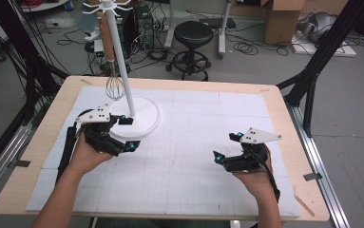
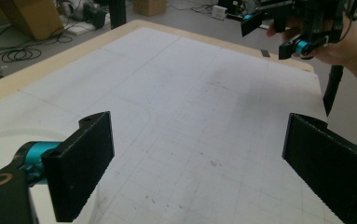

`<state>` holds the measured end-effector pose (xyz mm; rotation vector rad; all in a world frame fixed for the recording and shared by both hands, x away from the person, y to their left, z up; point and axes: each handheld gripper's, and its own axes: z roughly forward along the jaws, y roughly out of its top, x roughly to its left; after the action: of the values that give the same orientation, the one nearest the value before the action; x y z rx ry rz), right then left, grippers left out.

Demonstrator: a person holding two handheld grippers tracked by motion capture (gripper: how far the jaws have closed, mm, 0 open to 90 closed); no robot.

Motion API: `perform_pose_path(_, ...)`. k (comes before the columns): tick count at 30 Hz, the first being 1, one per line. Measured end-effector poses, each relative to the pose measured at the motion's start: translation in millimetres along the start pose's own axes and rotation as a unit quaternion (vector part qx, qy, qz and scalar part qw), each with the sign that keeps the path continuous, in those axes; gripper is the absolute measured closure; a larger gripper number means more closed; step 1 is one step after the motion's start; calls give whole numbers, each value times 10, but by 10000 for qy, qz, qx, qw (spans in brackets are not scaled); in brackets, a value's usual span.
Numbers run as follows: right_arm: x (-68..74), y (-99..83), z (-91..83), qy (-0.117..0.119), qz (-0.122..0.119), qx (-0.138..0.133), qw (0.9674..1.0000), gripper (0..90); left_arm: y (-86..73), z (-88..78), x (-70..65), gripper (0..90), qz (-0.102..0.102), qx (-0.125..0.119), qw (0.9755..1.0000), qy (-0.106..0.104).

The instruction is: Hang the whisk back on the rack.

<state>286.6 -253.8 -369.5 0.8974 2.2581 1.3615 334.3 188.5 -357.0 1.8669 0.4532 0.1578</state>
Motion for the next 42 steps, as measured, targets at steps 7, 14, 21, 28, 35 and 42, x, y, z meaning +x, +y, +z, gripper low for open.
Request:
perform_pose_path(7, -15, -27, 22, 6, 23, 68, 10000, 109, -120, 41, 56, 70, -80, 88, 9999, 85)
perform_pose_path(14, -19, -43, 10, 16, 41, 54, 10000, 109, -211, 19, 63, 66, -150, 64, 9998, 94)
perform_pose_path(21, -14, -43, 34, 1, 27, 116, 9999, 109, -235, -33, 22, 58, -149, 64, 9998, 109)
perform_pose_path(28, 0, -58, 34, -6, 21, 124, 9999, 109, -236, -31, 8, 27, -127, 65, 9998, 104)
perform_pose_path(35, 4, -61, 49, 12, 6, 149, 9999, 109, -255, -21, 18, 16, -156, 77, 9998, 113)
perform_pose_path(42, 7, -66, 34, 15, 21, 131, 9999, 109, -268, 3, 39, 16, -205, 110, 9996, 140)
